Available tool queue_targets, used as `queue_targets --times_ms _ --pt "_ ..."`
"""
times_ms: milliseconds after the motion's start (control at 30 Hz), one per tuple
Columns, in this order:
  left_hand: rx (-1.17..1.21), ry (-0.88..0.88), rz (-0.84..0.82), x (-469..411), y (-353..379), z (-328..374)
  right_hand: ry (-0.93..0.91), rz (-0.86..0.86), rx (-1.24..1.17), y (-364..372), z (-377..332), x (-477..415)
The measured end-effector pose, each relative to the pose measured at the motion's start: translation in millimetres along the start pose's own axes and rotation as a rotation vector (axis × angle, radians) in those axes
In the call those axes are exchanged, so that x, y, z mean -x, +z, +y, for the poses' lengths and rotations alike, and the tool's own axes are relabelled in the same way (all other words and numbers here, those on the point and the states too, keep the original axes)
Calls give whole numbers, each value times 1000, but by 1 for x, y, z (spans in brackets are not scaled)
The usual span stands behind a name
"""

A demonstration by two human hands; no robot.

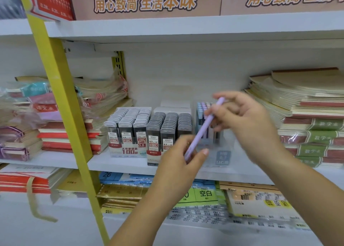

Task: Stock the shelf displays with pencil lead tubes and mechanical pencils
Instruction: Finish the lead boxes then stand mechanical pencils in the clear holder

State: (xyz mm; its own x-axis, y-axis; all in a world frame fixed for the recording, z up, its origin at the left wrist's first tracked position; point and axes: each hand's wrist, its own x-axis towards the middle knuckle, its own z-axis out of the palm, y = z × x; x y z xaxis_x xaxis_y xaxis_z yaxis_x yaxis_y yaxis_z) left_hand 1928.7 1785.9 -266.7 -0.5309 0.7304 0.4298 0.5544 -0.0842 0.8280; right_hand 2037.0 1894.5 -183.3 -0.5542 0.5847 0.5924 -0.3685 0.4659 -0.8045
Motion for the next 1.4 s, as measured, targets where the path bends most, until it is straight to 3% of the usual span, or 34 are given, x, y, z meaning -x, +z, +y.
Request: queue_targets --times_ms 67,133,233,367,467,800,1000,1100,1200,1333,1400 --pt "-286 203 280 -5 -5 -1 -140 106 56 -17 -7 -6" --pt "-587 376 406 -14 -9 -4 -248 132 209 -28 -8 -10" --pt "-870 394 276 -29 -10 -12 -300 100 511 -28 5 -12" --pt "-981 370 172 -38 -8 -21 -314 -20 727 -19 24 -9" --pt "-997 396 215 -41 -7 -26 -290 -79 783 -15 34 -9" --pt "-1000 450 269 -43 -5 -30 -222 -34 743 -9 37 -23" --pt "-955 448 248 -43 -7 -30 -339 -25 1144 -5 47 -28" --pt "-926 451 228 -43 -9 -25 -280 -19 1235 -6 47 -28" --pt "-860 471 239 -34 -13 -21 -261 -22 1100 -10 43 -16" --pt "-687 621 436 3 -18 -46 -325 127 776 -17 43 28" --pt "-613 614 464 36 -16 -80 -301 132 643 -12 57 60"
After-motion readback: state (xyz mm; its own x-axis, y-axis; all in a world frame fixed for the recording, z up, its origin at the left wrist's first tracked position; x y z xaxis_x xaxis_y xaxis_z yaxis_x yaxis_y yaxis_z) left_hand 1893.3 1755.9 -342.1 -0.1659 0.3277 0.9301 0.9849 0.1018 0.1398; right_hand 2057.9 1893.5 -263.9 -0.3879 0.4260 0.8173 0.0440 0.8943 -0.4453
